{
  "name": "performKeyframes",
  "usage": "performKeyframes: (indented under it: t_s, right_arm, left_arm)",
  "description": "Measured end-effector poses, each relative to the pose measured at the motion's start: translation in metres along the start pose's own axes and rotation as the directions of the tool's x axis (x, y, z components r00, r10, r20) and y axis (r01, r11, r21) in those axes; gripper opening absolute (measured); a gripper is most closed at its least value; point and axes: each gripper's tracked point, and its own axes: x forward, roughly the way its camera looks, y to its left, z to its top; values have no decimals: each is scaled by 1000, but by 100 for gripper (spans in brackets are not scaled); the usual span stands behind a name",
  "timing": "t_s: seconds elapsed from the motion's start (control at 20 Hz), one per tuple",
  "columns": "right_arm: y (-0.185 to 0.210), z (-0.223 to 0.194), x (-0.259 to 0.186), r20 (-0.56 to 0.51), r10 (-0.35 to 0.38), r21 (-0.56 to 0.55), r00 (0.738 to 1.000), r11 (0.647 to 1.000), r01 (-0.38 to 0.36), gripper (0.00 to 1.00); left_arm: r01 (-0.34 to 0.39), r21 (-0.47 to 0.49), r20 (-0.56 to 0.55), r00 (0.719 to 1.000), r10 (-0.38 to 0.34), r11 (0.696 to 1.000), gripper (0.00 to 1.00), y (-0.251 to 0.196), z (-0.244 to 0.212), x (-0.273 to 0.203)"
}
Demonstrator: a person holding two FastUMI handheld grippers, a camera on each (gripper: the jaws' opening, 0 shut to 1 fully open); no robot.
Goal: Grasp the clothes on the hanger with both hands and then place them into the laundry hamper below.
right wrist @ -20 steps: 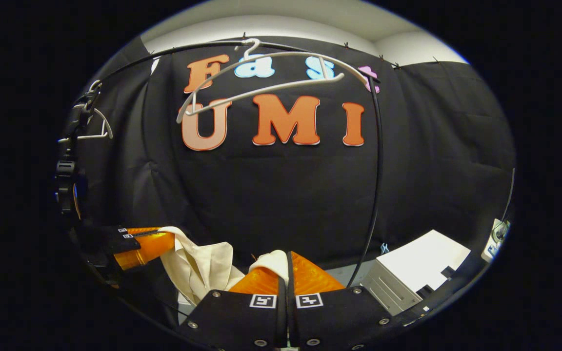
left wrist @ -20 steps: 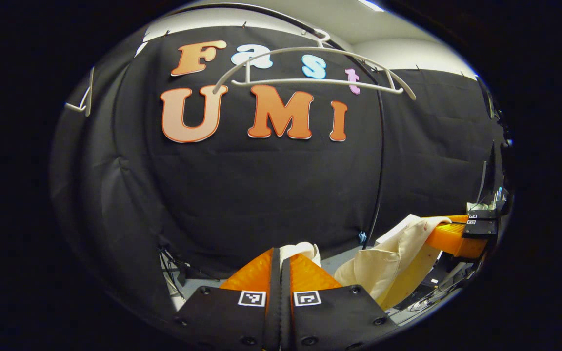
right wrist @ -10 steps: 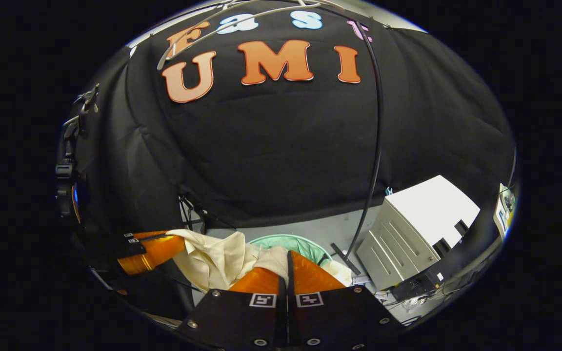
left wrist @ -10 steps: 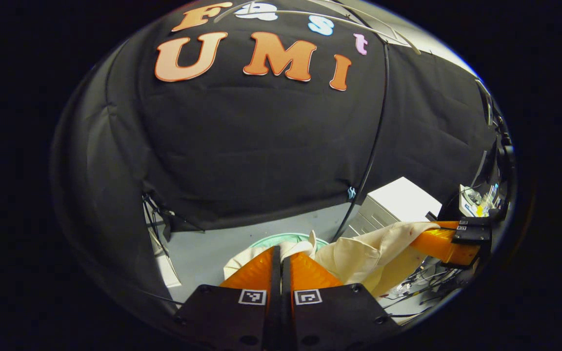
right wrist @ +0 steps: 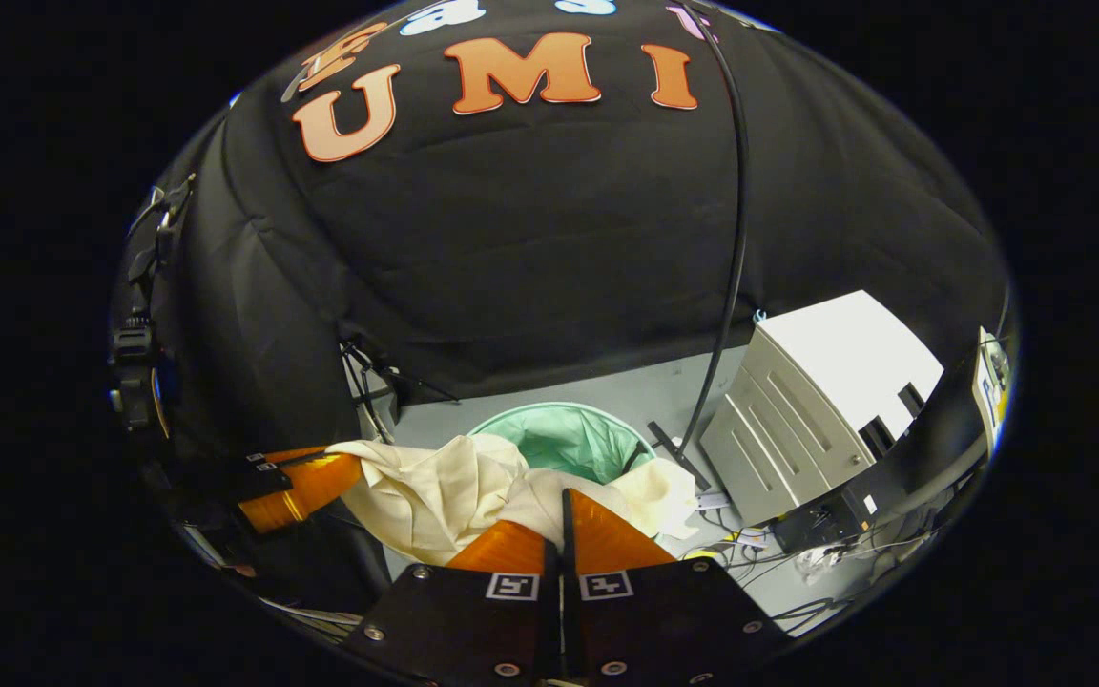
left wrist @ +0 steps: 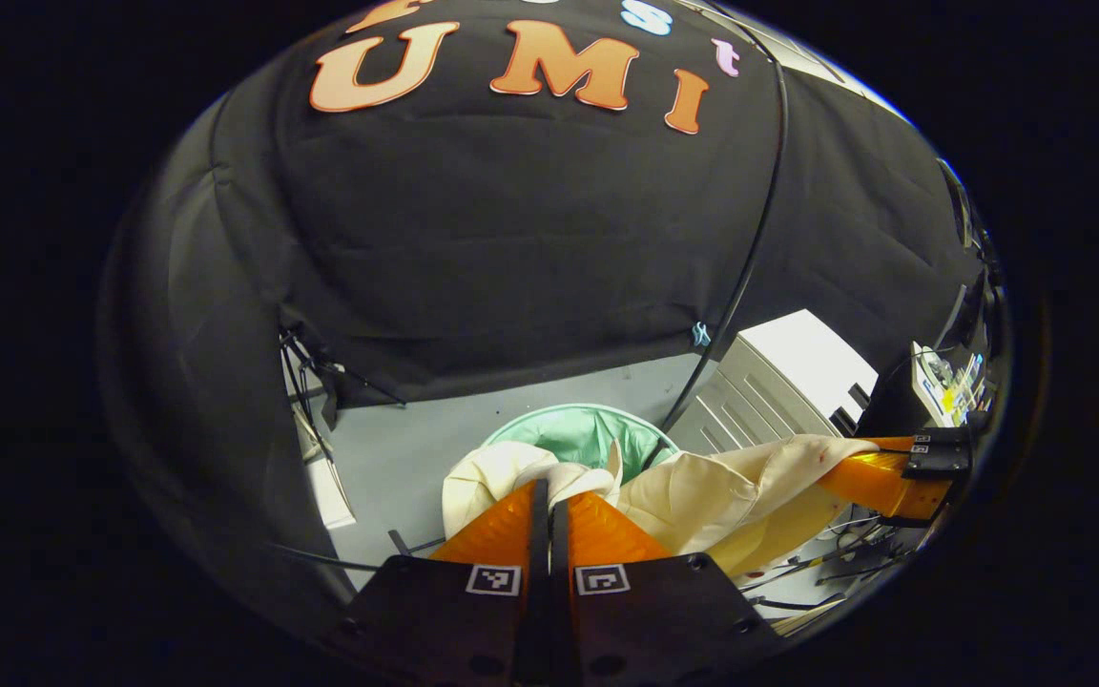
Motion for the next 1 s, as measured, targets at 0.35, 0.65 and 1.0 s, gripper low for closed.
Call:
performKeyframes:
  t_s: [0.35, 0.65, 1.0]
  right_arm:
    - [-4, -4, 4, -26, -3, 12, 1000, 1000, 4, 25]
    - [-9, -19, 4, -75, -37, -7, 996, 999, 37, 82]
    - [-12, -36, 6, -118, -41, 1, 992, 999, 41, 92]
  left_arm:
    - [-42, -18, -80, 996, 40, 999, 32, 15, -20, 8]
    - [-78, -40, -121, 990, 73, 996, 98, 22, -31, 9]
    - [-68, -11, -76, 995, 67, 998, 100, 20, -22, 1]
